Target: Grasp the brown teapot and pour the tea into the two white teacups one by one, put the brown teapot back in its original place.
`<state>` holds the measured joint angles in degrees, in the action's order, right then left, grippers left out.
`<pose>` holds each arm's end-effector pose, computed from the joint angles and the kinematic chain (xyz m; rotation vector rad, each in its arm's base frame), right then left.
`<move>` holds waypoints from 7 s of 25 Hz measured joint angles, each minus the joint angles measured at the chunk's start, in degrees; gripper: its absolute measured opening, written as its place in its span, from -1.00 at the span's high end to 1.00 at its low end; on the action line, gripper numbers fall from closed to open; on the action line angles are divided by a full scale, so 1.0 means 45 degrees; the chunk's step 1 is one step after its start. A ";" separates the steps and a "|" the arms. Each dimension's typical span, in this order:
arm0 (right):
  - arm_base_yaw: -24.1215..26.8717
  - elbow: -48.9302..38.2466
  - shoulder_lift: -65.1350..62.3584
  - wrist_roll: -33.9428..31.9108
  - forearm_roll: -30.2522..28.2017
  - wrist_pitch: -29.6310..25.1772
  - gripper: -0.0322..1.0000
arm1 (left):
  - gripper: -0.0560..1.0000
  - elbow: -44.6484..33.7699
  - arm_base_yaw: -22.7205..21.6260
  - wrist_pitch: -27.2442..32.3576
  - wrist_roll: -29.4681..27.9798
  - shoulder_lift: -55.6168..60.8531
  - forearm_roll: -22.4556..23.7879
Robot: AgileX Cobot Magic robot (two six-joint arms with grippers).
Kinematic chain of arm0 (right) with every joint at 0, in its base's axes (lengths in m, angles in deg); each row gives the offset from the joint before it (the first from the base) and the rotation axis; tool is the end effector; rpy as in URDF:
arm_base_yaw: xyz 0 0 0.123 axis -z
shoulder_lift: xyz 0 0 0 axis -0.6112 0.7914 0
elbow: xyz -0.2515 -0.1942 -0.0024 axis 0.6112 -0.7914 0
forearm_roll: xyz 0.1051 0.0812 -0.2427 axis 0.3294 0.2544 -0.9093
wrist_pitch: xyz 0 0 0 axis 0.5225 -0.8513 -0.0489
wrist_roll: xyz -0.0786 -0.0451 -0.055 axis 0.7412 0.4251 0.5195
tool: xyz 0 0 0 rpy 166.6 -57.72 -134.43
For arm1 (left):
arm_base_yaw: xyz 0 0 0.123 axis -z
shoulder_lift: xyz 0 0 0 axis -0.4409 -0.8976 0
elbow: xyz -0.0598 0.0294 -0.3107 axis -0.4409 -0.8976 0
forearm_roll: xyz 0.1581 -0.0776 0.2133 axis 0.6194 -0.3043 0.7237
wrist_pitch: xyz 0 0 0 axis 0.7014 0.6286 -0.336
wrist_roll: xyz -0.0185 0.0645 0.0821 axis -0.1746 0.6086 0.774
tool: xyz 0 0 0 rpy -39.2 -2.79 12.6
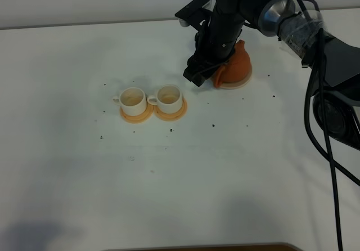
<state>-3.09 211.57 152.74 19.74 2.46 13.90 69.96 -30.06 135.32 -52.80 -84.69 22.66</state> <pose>0.4318 0.3933 0.1572 -1.5257 2.4724 0.2772 0.0020 -0.0103 0.2709 -0.0542 2.0747 -0.0867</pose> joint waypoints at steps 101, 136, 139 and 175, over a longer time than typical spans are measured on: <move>0.0897 -0.2851 -0.1556 -0.3765 -0.2718 -0.0178 0.08 | 0.20 0.0000 0.0000 0.0000 -0.0009 0.0000 -0.0004; 0.0903 -0.2665 -0.1258 -0.3042 -0.2767 -0.0496 0.69 | 0.20 0.0000 0.0000 0.0000 -0.0023 0.0000 -0.0004; 0.0903 -0.2665 -0.1398 -0.3042 -0.2718 -0.0384 0.69 | 0.20 0.0000 0.0000 0.0000 -0.0023 0.0000 -0.0004; -0.0686 -0.2665 -0.3601 -0.1851 -0.2951 -0.0264 0.69 | 0.20 0.0000 0.0000 0.0000 -0.0018 0.0000 -0.0004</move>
<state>-6.18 199.58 136.54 11.41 -10.82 12.71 69.96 -30.06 135.32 -52.88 -84.69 22.65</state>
